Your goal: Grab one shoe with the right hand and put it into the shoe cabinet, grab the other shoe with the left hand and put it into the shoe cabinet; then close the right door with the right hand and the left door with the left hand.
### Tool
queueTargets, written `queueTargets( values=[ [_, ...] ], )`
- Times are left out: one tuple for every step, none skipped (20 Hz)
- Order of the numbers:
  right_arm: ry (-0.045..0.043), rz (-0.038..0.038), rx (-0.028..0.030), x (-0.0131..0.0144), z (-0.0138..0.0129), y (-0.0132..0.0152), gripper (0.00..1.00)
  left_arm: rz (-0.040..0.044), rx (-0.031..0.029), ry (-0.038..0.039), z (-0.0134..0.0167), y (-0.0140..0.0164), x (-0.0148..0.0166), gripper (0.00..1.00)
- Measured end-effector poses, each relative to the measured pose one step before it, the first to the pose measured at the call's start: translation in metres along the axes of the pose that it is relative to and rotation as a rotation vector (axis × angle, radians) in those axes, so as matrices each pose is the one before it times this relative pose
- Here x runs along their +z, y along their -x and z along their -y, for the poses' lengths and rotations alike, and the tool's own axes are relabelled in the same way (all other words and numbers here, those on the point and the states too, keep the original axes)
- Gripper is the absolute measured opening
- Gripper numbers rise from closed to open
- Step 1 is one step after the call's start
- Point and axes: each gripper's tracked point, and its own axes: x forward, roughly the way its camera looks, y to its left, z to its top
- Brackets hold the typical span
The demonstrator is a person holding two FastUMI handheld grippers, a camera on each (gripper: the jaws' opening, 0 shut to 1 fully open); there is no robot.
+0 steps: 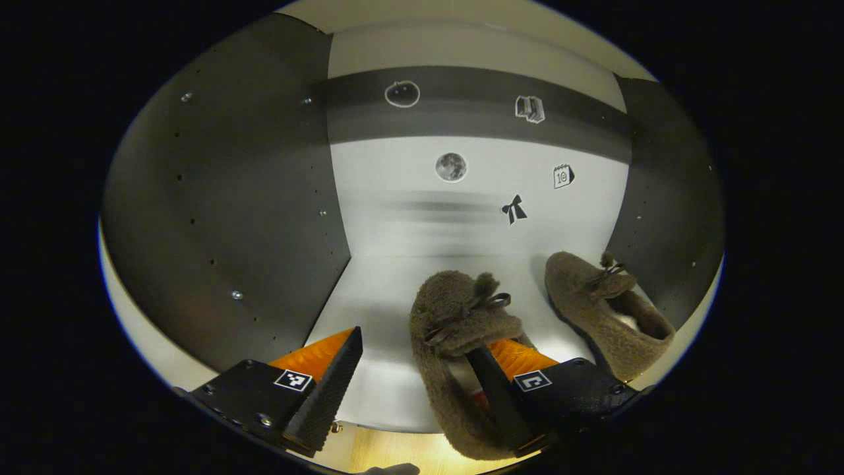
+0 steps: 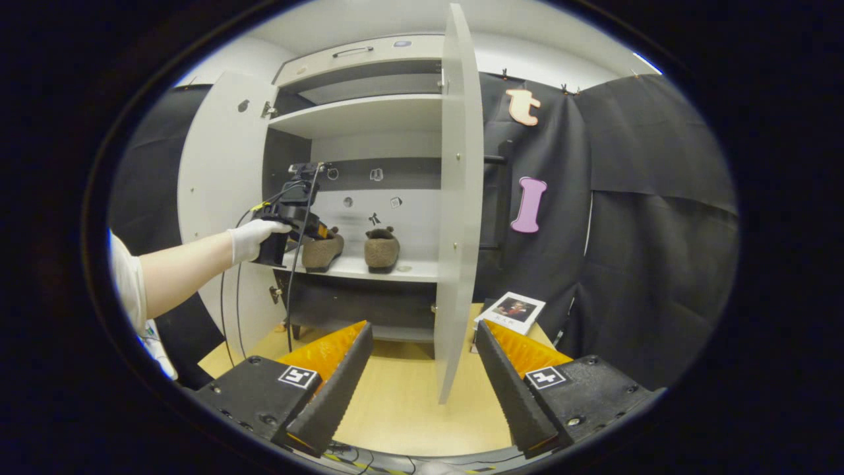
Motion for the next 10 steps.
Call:
queueTargets(
  values=[
    [0.00101,0.00600,0.00297,0.00237,-0.00223,0.00204,1.00,0.00530,-0.00990,0.00240,0.00134,0.00937,-0.00084,0.95],
    [0.00252,0.01035,0.00025,0.00327,-0.00228,0.00168,1.00,0.01685,-0.00668,-0.00289,0.00161,0.01066,0.00068,0.96],
    [0.00207,0.01147,-0.00089,0.00309,-0.00144,0.00290,1.00,0.02609,-0.00488,-0.00943,0.00092,0.01270,0.00260,0.96],
    [0.00236,0.00955,-0.00019,0.00219,-0.00238,0.00239,1.00,0.02505,-0.00428,-0.01002,0.00187,0.01393,0.00208,0.96],
    [0.00146,0.00935,-0.00188,0.00266,-0.00145,0.00276,1.00,0.03123,-0.00111,-0.00706,0.00129,0.01586,0.00274,0.96],
    [-0.00018,0.00570,-0.00109,0.00137,-0.00152,0.00288,1.00,0.03577,-0.00766,-0.00170,0.00321,0.01573,0.00402,0.96],
    [-0.00307,0.00573,-0.00108,0.00171,-0.00153,0.00284,1.00,0.04180,-0.01402,-0.00067,0.00596,0.01888,0.00488,0.96],
    [-0.00361,0.00479,-0.00153,0.00118,-0.00081,0.00269,1.00,0.03699,-0.00853,-0.00728,0.00409,0.01978,0.00506,0.96],
    [-0.00116,0.00588,-0.00460,0.00115,-0.00011,0.00295,1.00,0.03945,-0.00408,-0.01308,0.00257,0.02064,0.00579,0.96],
    [-0.00171,0.00763,-0.00726,0.00134,0.00071,0.00181,1.00,0.03593,-0.00204,-0.00776,0.00361,0.02059,0.00426,0.96]
  ],
)
